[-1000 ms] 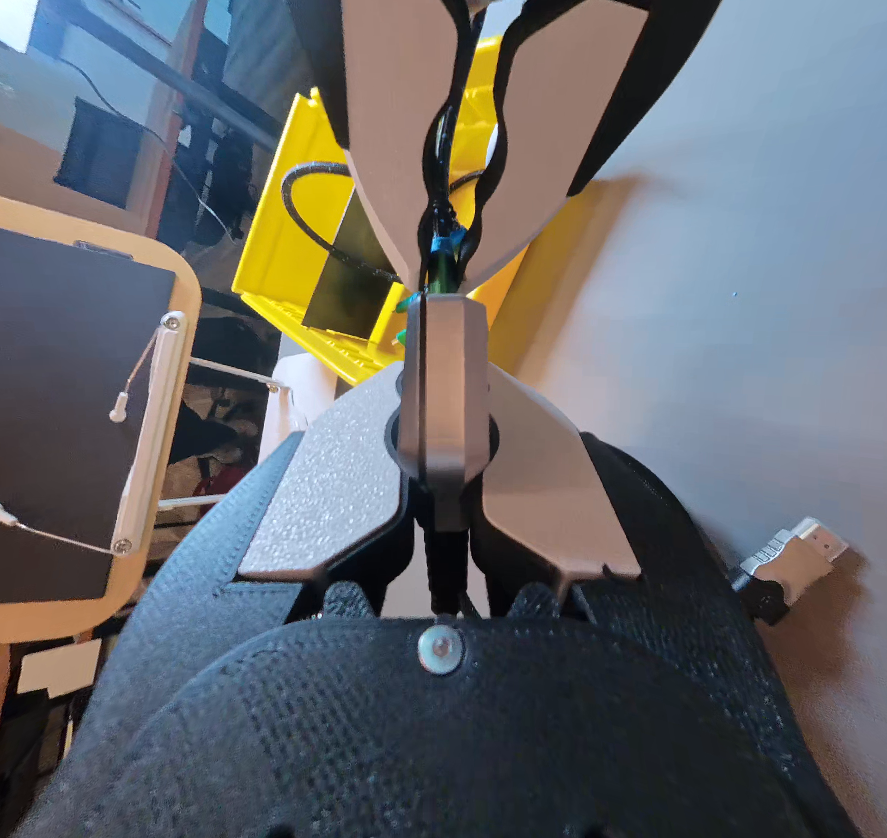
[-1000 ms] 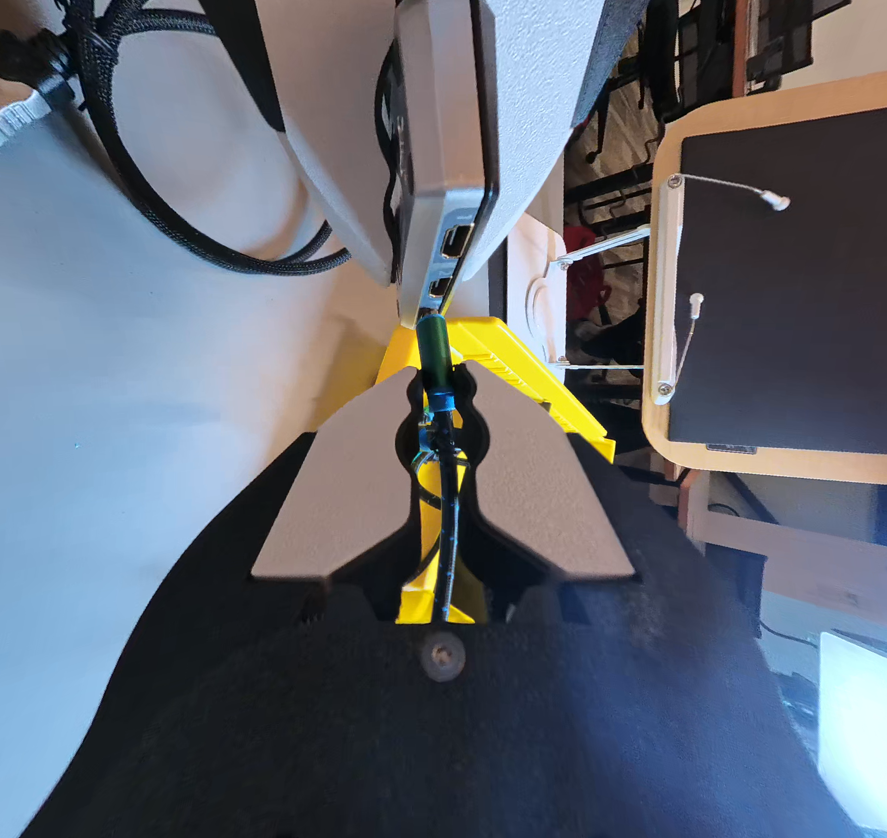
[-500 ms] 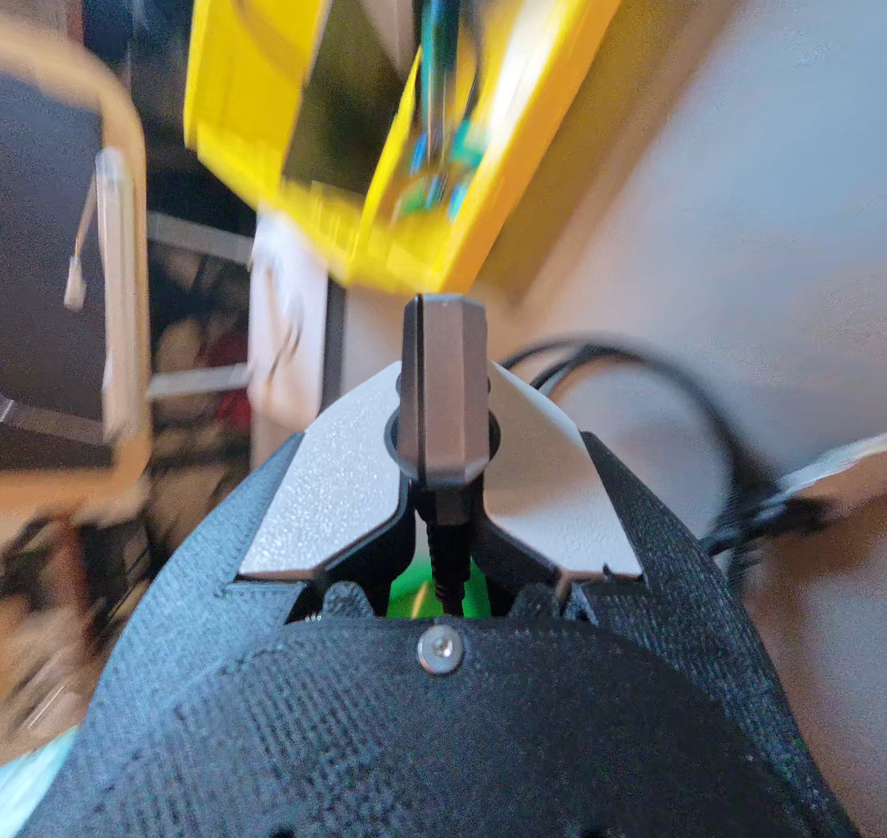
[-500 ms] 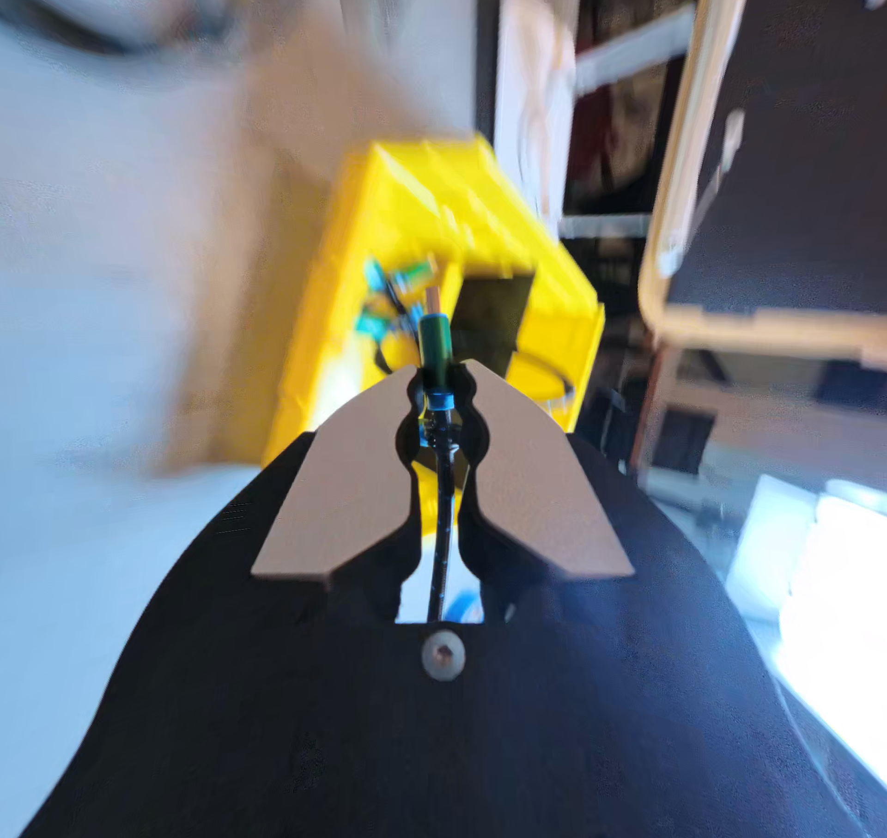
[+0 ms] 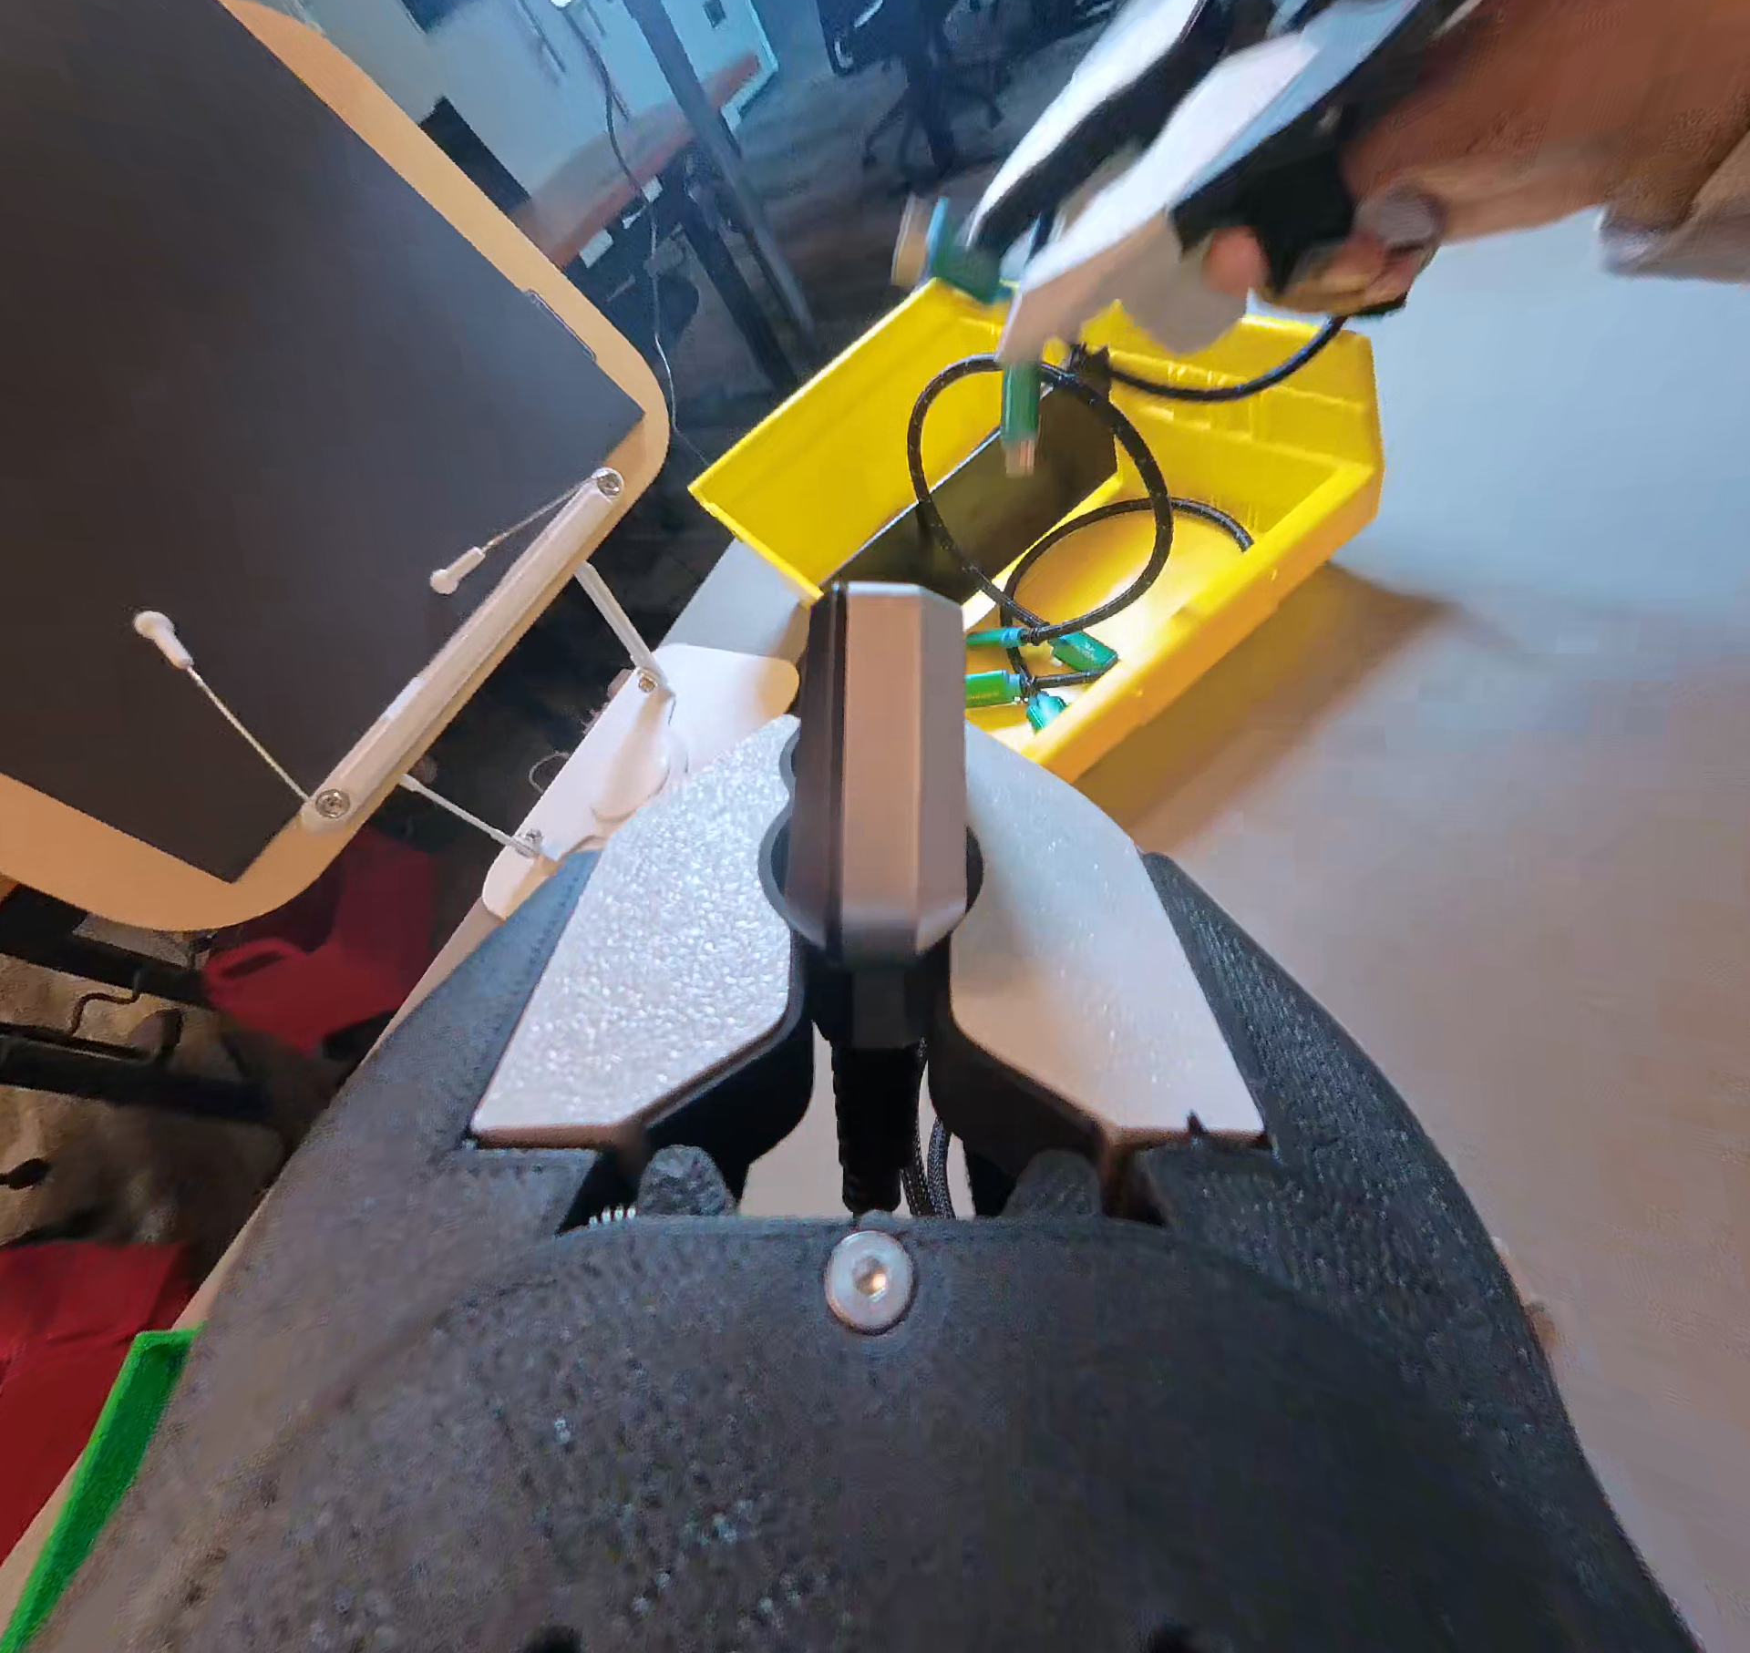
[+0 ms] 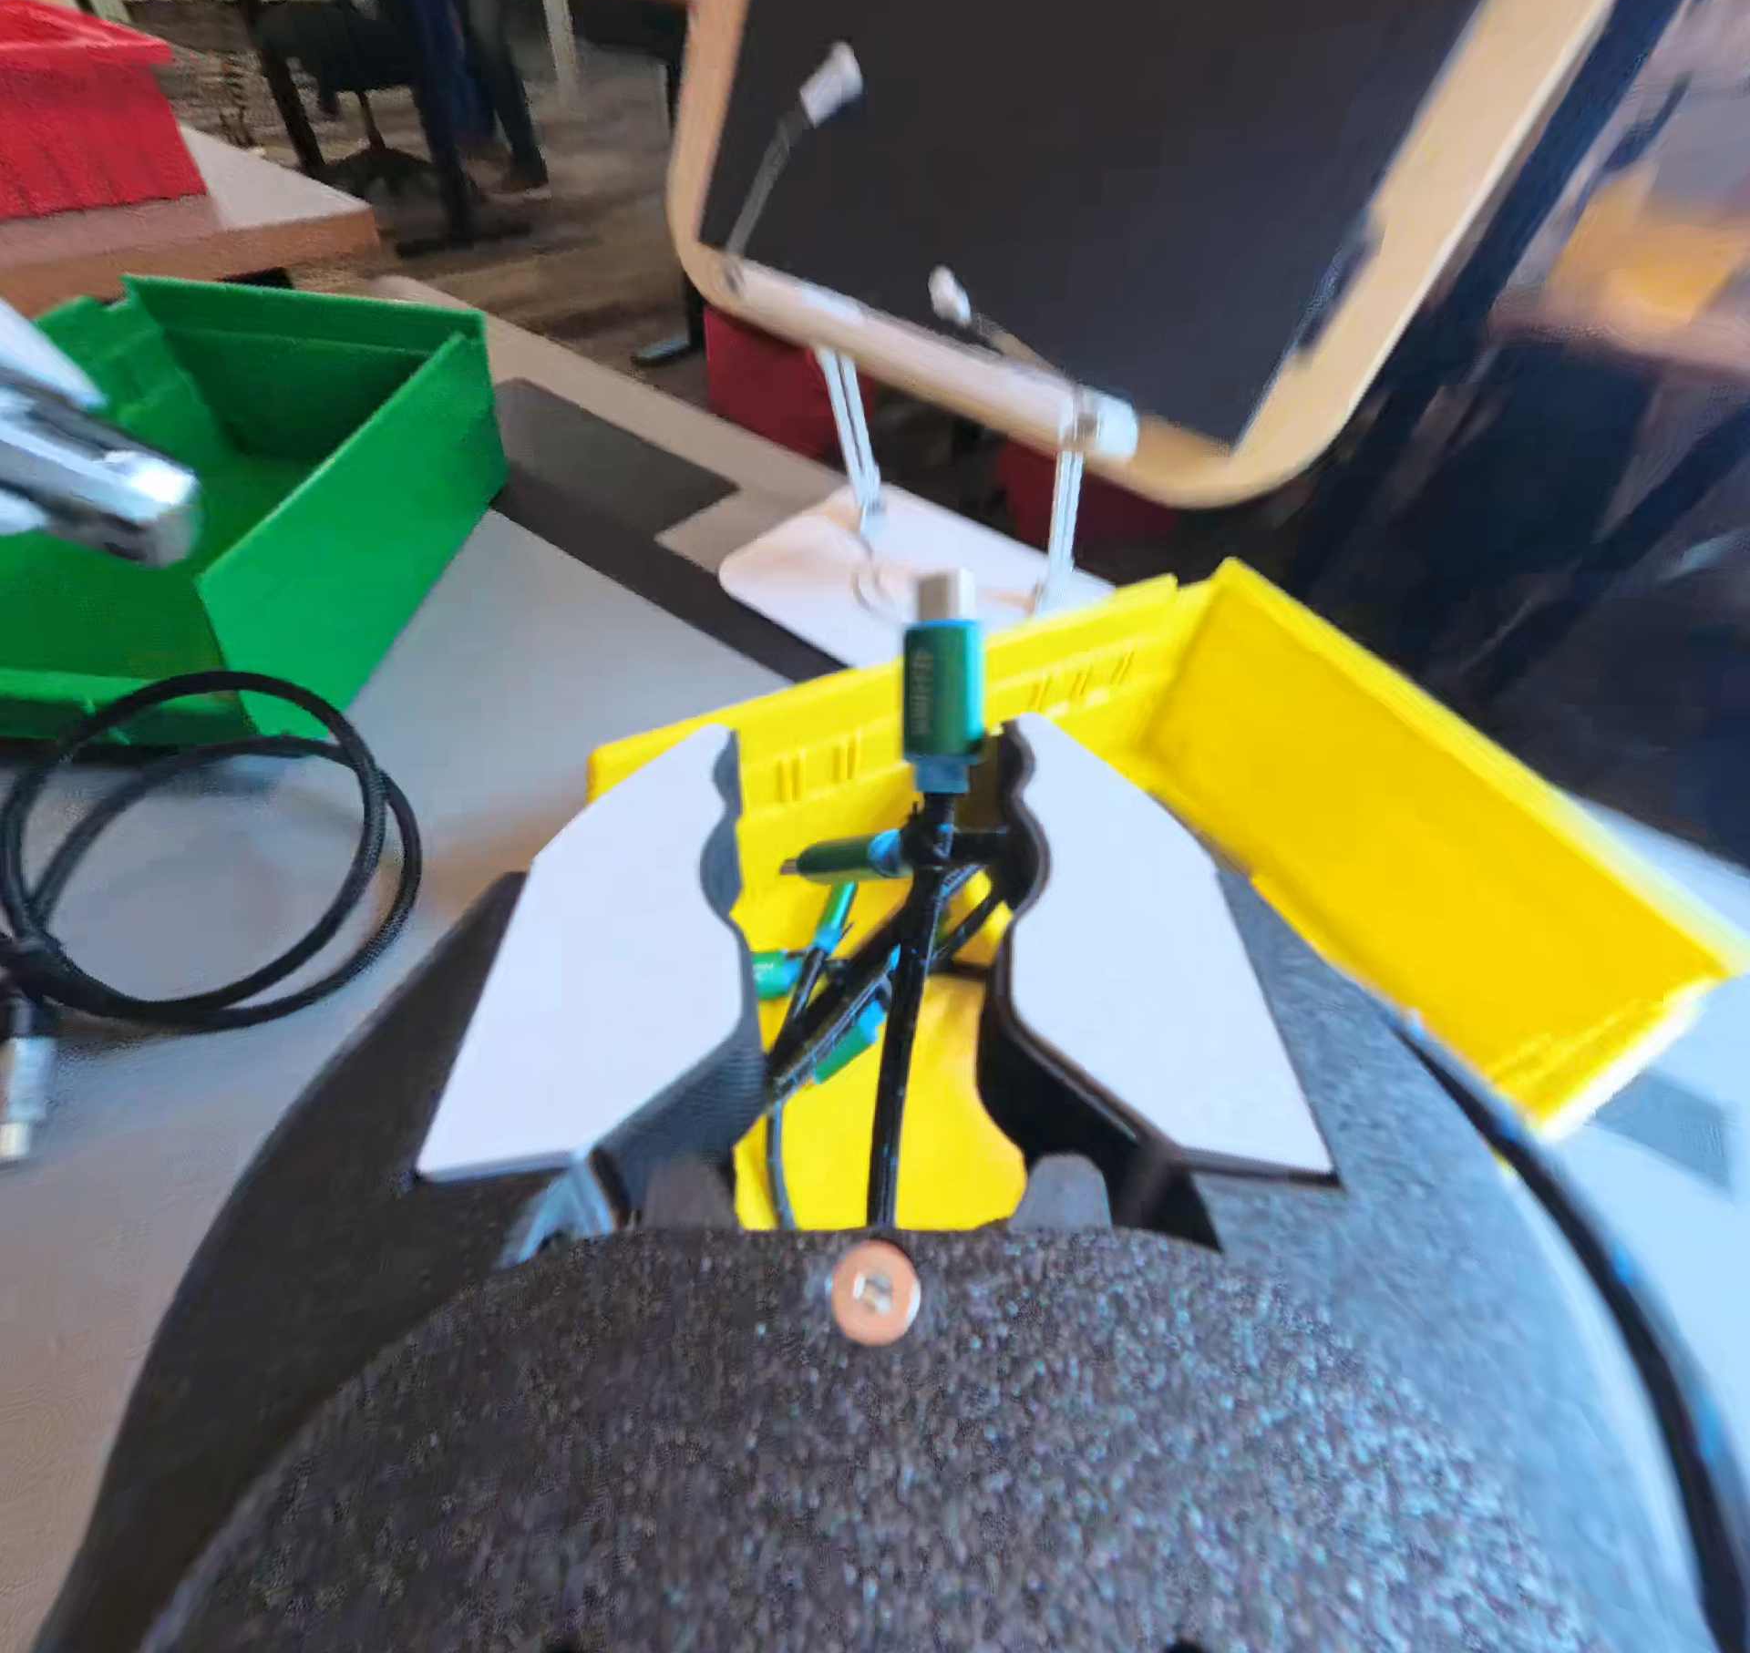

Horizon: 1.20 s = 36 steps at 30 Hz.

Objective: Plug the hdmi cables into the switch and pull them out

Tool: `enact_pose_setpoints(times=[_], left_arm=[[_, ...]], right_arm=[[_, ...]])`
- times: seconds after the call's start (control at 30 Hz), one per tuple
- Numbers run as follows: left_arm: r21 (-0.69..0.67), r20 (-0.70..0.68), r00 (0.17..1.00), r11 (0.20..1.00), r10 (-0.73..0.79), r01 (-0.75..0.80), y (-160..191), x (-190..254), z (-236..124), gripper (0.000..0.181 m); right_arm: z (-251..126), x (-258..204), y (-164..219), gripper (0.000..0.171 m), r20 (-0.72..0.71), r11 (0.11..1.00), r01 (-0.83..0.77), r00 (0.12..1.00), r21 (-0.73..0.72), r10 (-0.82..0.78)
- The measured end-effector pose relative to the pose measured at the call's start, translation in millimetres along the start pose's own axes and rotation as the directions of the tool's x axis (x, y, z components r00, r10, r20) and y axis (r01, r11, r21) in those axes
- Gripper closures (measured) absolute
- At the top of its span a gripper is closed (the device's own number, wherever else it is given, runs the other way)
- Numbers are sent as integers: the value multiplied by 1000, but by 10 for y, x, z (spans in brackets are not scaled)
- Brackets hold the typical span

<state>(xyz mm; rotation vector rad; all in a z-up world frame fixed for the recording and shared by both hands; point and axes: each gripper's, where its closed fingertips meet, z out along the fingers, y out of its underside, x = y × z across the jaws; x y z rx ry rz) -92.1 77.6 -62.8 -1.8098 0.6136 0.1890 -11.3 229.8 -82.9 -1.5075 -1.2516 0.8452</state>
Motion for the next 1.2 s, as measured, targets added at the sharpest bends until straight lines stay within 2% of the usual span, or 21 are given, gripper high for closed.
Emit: enact_pose_setpoints(times=[0.03,0.1,0.17,0.3,0.37,0.43,0.5,0.6,0.67,0.73,0.8,0.83,0.93,1.07,1.2], left_arm=[[-2,2,1000,1000,6,-6,2,0,-2,157],[-18,5,1000,1000,17,-17,30,-8,3,158],[-15,7,1000,1000,12,-12,43,-25,15,157],[17,-21,999,1000,-24,24,24,9,42,157],[28,-25,999,999,-23,24,-6,31,34,157],[48,-30,999,998,-28,29,-54,44,10,157],[62,-31,999,997,-32,34,-88,43,-18,157],[67,-23,999,997,-32,34,-93,16,-44,157],[68,-22,999,997,-38,39,-82,2,-51,157],[66,-20,999,997,-41,43,-70,-12,-55,157],[63,-20,999,997,-41,42,-53,-22,-53,157],[61,-20,999,997,-42,43,-40,-27,-48,157],[51,-23,998,997,-50,51,6,-33,-22,157],[48,-26,998,997,-52,53,16,-21,-1,157],[75,-15,999,996,-50,51,-52,-37,-54,158]], right_arm=[[54,72,75,113,-3,997,-78,997,-20,78],[8,184,38,113,-11,983,-185,983,19,185],[-124,230,-53,112,-13,978,-205,979,30,205],[-490,207,-355,114,-53,994,-77,995,82,82],[-660,217,-430,116,-97,998,16,995,60,-10],[-835,371,-437,117,-202,995,98,975,13,-93],[-1022,640,-387,121,-317,990,134,938,-39,-139],[-1186,1123,62,120,-383,984,17,920,-179,-86],[-1165,1307,634,114,-308,944,-122,951,-308,23],[-1098,1056,1135,107,-33,885,-218,974,-412,224],[-1124,625,1178,107,328,911,-222,881,-348,340],[-1146,563,1139,110,403,924,-242,846,-296,350],[-1226,435,1014,117,489,927,-257,792,-274,364],[-1254,194,905,123,482,943,-78,844,-324,235],[-1301,-97,730,126,413,900,173,911,-399,8]])
